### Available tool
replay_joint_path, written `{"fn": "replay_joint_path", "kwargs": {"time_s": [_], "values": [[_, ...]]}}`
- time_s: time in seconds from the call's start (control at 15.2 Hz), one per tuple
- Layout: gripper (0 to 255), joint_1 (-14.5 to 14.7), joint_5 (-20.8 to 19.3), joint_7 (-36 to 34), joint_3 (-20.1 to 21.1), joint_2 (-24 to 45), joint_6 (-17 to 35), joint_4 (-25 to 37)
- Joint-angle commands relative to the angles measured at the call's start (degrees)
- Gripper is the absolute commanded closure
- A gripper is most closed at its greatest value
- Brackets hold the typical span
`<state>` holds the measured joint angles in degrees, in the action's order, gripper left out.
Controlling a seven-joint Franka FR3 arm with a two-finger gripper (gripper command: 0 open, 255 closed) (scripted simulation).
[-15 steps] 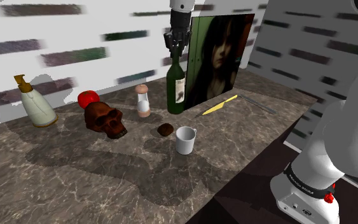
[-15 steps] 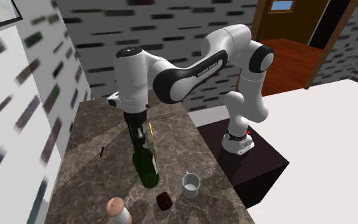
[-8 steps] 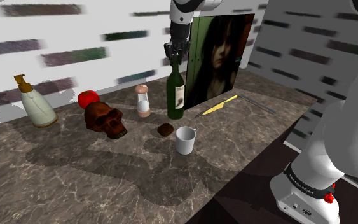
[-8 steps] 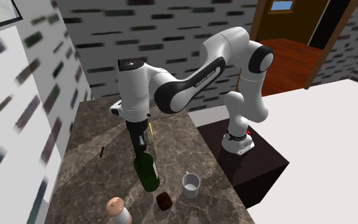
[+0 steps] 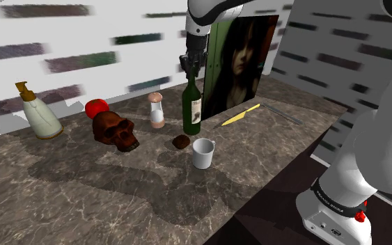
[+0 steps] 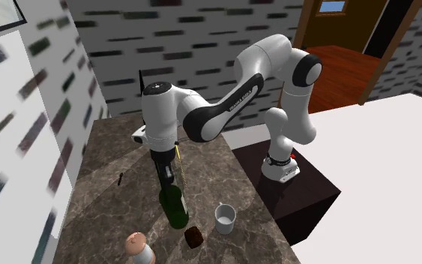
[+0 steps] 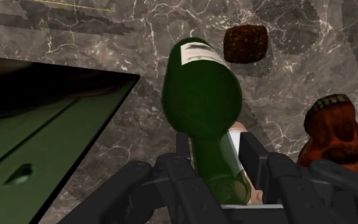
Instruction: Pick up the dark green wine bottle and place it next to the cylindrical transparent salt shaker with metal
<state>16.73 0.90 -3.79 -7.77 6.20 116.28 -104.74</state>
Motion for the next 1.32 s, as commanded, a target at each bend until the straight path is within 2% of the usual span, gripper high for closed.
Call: {"fn": "replay_joint_path", "kwargs": {"time_s": [0.0, 0.2, 0.26, 0.59, 0.86, 1.25], "values": [[255, -0.01, 0.0, 0.02, -0.01, -0.03, 0.09, -0.07], [255, -0.01, 0.0, 0.02, -0.01, -0.03, 0.09, -0.07], [0, -0.01, 0.0, 0.02, -0.01, -0.03, 0.09, -0.07], [0, -0.01, 0.0, 0.02, -0.01, -0.03, 0.09, -0.06], [0, 0.04, -0.29, -0.17, -0.02, -1.75, -6.72, 5.04], [0, 0.04, -0.29, -0.17, -0.02, -1.75, -6.72, 5.04]]}}
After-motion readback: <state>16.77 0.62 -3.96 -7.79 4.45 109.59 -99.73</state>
